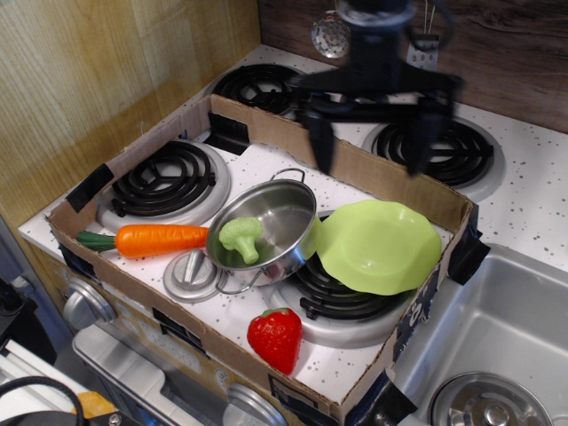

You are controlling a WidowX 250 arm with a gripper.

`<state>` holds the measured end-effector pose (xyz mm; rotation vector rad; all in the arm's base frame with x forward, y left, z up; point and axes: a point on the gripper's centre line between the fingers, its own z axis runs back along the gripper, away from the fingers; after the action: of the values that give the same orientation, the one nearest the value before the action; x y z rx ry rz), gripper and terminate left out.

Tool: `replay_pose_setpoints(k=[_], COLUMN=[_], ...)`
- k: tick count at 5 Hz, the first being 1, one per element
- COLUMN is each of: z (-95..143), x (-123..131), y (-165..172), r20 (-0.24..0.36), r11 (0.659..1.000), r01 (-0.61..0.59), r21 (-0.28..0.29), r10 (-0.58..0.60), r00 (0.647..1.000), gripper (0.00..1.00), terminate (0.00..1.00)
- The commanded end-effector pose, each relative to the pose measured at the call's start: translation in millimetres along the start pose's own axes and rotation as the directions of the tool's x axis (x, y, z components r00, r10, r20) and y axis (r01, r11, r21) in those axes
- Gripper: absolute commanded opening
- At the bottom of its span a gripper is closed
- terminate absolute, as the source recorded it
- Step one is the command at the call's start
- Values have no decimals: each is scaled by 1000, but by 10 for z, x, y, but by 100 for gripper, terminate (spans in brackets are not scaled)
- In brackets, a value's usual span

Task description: Take broccoli out of pan

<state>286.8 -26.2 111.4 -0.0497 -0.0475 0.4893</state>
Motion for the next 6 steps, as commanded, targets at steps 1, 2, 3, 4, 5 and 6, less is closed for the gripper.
replay_pose_setpoints(k=[1,2,3,4,5,6], z=[19,-31,-121,-183,-261,-355], x=[182,154,128,81,87,78], y=[345,454,596,684,728,775], r20=[90,115,155,160,134,136], r11=[962,906,808,767,683,617], r01=[-271,-422,-584,-635,-725,-780], r21=[12,34,78,89,90,101], r10=[269,416,569,618,713,768], r00=[959,902,808,770,688,625], gripper=[100,100,100,100,100,100], terminate=[0,0,0,0,0,0])
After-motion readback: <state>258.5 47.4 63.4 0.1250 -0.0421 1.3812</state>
